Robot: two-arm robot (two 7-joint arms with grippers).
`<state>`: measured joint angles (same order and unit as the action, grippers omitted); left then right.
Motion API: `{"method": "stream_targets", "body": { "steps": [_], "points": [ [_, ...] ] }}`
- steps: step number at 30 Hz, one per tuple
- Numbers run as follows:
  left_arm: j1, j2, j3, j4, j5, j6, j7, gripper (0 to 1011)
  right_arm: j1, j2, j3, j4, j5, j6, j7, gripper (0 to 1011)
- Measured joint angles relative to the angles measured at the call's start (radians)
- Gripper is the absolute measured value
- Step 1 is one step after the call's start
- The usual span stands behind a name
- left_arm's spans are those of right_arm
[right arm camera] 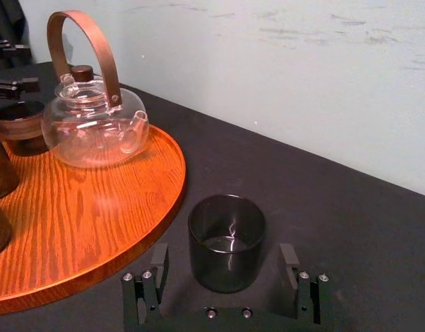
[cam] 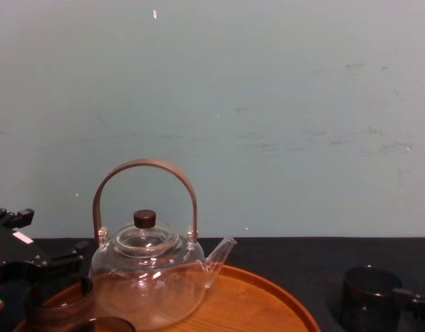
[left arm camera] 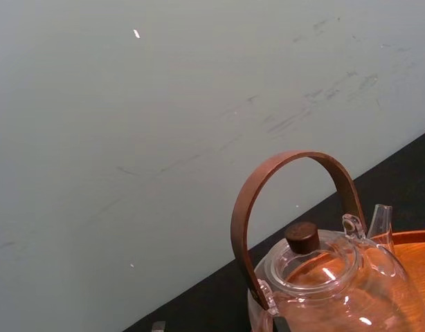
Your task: Pick up the glass from the table and place it on the tray.
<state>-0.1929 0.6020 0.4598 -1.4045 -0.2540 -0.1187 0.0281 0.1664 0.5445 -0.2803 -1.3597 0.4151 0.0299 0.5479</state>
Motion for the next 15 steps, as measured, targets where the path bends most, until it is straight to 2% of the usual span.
{"method": "stream_targets", "body": {
  "steps": [15],
  "points": [
    [0.000, 0.000, 0.000, 0.000, 0.000, 0.000, 0.000, 1001, 0.108, -0.038, -0.061, 0.137, 0.005, -0.014, 0.031, 1002]
  ]
}}
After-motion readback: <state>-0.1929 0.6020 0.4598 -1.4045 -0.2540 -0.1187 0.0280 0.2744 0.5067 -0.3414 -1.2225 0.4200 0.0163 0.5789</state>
